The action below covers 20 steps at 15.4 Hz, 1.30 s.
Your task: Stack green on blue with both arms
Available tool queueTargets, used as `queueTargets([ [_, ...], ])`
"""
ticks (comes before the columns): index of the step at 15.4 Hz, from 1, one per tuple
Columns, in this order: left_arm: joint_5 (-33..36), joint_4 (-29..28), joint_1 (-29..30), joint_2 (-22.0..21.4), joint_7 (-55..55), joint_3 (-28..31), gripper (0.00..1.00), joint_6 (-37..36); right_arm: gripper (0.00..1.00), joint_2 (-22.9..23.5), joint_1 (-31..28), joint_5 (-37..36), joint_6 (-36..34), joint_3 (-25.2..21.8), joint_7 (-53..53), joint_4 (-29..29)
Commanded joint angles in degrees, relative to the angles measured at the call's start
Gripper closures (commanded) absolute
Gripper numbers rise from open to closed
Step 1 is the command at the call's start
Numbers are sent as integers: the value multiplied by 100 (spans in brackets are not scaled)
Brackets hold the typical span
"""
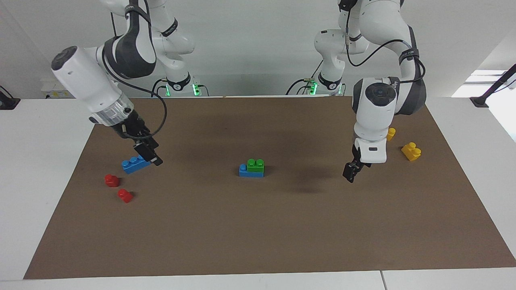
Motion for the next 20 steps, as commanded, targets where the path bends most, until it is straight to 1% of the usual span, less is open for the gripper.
queueTargets([
  [1, -44, -80, 374, -311, 1332, -64, 0, -322, 0, -352, -352, -598, -407, 64, -1291, -42],
  [4, -263, 183, 594, -390, 2652, -55, 0, -770, 0, -625, -616, -1187, -724, 55, -2390, -33],
  [7, -483, 604, 665, -399, 3409, -55, 0, -1419, 0, -854, -836, -1487, -917, 55, -3270, -33],
  [9, -571, 798, 665, -495, 3805, -55, 0, -1815, 0, -995, -845, -1593, -1215, 46, -3579, 107],
  [12, -808, 808, 665, -793, 4368, 15, 0, -2203, 0, -1275, -793, -1681, -1681, 81, -4045, 222],
  [14, -826, 825, 665, -961, 4554, -2, 0, -2510, 0, -1443, -670, -1681, -1893, 186, -4178, 266],
  [15, -870, 921, 657, -1023, 4580, -20, 0, -2677, 0, -1461, -530, -1673, -2024, 230, -4178, 388],
  [17, -949, 1071, 648, -1058, 4729, -55, 0, -2967, 0, -1330, -389, -1664, -2236, 239, -4187, 687],
  [18, -993, 1167, 630, -1067, 4730, -64, 0, -3082, 0, -1312, -345, -1638, -2306, 248, -4187, 714],
  [20, -1343, 1212, 665, -1137, 4651, -20, 0, -3266, 0, -1233, -327, -1576, -2420, 266, -4196, 819],
])
